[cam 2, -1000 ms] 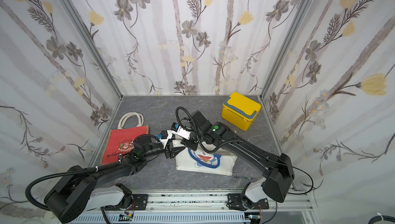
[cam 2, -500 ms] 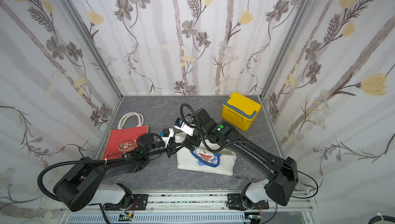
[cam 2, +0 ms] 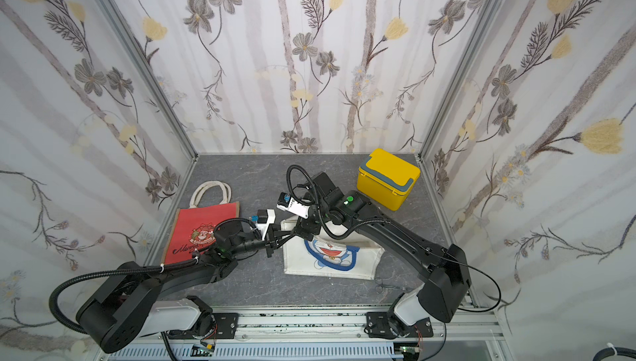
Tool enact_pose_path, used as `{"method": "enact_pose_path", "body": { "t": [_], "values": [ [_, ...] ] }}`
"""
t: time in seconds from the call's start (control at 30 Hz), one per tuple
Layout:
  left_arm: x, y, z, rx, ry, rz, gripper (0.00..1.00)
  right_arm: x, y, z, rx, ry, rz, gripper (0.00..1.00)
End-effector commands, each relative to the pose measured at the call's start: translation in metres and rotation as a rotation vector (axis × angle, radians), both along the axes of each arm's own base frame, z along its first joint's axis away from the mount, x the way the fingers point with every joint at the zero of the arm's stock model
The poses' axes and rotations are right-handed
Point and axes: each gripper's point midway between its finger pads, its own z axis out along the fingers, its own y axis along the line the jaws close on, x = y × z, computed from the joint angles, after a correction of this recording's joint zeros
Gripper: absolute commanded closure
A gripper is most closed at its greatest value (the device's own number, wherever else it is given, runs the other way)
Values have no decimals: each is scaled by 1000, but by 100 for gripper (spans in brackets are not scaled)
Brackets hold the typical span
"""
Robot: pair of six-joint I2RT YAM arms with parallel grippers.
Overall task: Put away the canvas bag
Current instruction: Press the canvas bag at the center of the board.
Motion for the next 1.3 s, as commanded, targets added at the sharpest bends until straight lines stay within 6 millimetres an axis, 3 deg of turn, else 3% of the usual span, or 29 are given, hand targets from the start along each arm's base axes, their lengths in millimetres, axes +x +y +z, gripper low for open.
{"method": "enact_pose_path", "body": {
  "t": [0.0,0.17,0.3,0.4,0.5,0.67,0.77,0.87,0.9,0.93,1.0,1.07,1.17,1.27],
  "values": [
    [1,5,10,-5,-49,32,88,4,-2,-4,4,8,11,6],
    [0,11,3,14,-46,65,87,8,-8,-6,5,37,-15,10],
    [7,14,-6,36,-22,107,85,-3,-8,-2,28,76,1,31],
    [13,15,-11,46,-8,137,83,-2,-13,0,20,69,-21,58],
    [14,16,-10,43,-4,143,70,-3,-17,-3,7,62,-29,81],
    [16,12,-4,28,7,132,46,-4,-15,-1,16,65,-24,96],
    [17,7,1,15,13,104,45,-7,-11,4,43,66,-5,98],
    [17,4,9,2,6,86,67,-7,-11,7,55,52,-1,99],
    [18,4,8,3,8,93,80,-6,-13,7,49,45,-9,95],
    [18,5,7,5,7,98,87,-6,-15,6,41,43,-17,87],
    [18,7,5,18,9,111,98,-4,-20,2,14,40,-39,54],
    [18,10,4,30,8,118,99,-2,-27,-2,-22,38,-68,39],
    [18,14,3,32,8,132,99,0,-36,-8,-55,25,-95,38],
    [20,19,3,31,11,149,99,1,-44,-12,-71,15,-115,44]
  ]
}}
